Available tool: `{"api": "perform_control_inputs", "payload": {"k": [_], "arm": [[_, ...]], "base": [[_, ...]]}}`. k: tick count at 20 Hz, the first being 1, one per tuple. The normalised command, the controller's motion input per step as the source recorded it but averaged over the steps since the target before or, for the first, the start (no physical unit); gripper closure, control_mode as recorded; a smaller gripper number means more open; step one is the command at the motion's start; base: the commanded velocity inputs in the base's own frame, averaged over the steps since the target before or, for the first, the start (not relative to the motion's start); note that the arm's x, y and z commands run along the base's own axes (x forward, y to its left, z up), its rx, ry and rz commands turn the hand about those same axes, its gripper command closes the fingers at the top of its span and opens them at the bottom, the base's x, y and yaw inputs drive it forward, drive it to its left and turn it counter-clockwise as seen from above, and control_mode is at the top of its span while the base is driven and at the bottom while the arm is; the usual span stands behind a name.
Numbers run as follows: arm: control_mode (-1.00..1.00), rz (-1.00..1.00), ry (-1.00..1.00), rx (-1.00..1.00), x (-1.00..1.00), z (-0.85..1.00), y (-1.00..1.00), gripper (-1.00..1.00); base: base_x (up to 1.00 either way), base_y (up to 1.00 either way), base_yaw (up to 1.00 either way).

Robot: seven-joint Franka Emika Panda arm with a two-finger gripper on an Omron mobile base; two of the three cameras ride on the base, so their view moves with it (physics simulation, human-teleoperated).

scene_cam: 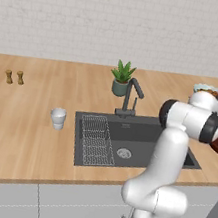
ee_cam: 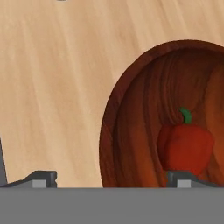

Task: Pick the bell pepper from the sink and place it in the bowl. Then pick the bowl and place it in the microwave. Then close the microwave door and press the start button.

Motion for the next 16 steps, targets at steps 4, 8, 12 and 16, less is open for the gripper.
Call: {"api": "perform_control_inputs", "payload": {"k": [4,8,12,16], "arm": [[-1.00,0.07,0.00,0.00,0.15,-0.29,-0.06,-1.00],[-1.00,0.05,0.05,0.00,0.16,-0.21,-0.21,-1.00],[-1.00,0.03,0.00,0.00,0.09,-0.23,-0.20,-1.00],[-1.00,0.00,0.00,0.00,0.03,-0.27,-0.02,-1.00]], "base": [[0.00,0.00,0.00],[0.00,0.00,0.00],[0.00,0.00,0.00],[0.00,0.00,0.00]]}}
